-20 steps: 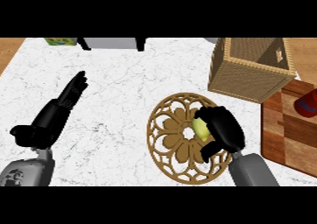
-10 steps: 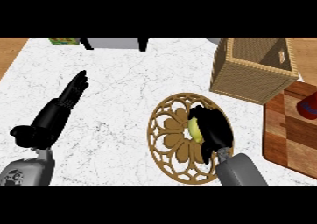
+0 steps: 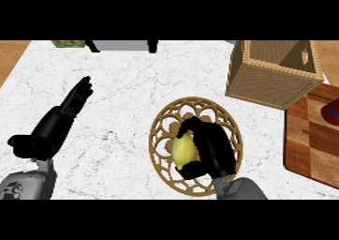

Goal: Pick the lemon from the placemat and place it in the basket

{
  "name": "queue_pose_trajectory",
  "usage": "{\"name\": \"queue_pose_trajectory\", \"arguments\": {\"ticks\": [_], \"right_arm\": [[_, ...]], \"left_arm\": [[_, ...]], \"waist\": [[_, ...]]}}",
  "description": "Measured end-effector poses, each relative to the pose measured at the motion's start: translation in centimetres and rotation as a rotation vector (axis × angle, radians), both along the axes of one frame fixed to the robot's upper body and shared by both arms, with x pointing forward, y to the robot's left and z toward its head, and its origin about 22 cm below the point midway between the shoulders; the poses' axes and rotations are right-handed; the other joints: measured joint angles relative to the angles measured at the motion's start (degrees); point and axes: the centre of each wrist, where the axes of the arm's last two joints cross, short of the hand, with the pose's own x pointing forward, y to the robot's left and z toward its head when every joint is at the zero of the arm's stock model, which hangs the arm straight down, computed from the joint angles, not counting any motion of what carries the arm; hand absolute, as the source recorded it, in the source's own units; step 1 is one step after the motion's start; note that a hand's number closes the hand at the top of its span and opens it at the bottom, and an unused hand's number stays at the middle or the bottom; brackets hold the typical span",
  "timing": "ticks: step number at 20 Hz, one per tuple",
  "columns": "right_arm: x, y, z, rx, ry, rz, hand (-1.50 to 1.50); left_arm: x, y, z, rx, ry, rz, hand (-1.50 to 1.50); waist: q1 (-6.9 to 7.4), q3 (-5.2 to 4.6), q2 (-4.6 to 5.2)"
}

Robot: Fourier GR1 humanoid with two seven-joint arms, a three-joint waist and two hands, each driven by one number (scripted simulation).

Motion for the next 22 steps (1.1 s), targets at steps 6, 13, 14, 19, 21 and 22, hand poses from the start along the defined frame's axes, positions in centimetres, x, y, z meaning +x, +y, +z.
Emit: {"name": "queue_pose_trajectory", "arguments": {"ticks": [6, 13, 14, 19, 21, 22], "right_arm": [[-2.9, 1.6, 6.4, 0.235, -0.15, -0.036, 1.5], [-4.4, 1.2, 13.0, 0.272, -0.207, -0.15, 1.5], [-4.2, 1.2, 13.6, 0.255, -0.214, -0.171, 1.5], [-1.8, 0.4, 15.8, 0.214, -0.248, -0.251, 1.5], [-0.3, 0.2, 16.8, 0.215, -0.255, -0.28, 1.5], [0.5, 0.1, 17.1, 0.217, -0.257, -0.296, 1.5]], "left_arm": [[0.0, 0.0, -0.2, -0.002, 0.003, 0.015, 0.0], [0.6, 0.7, 0.2, -0.002, -0.006, 0.016, 0.0], [0.4, 0.8, 0.4, 0.002, -0.009, 0.015, 0.0], [0.8, 0.2, 0.3, 0.002, -0.009, 0.017, 0.0], [0.9, 0.2, 0.5, 0.003, -0.009, 0.017, 0.0], [1.0, 0.0, 0.8, 0.003, -0.012, 0.018, 0.0]], "waist": [[-0.67, 0.16, 0.14], [-0.7, 0.18, 0.31], [-0.61, 0.19, 0.31], [-0.5, 0.2, 0.44], [-0.39, 0.21, 0.48], [-0.32, 0.21, 0.48]]}}
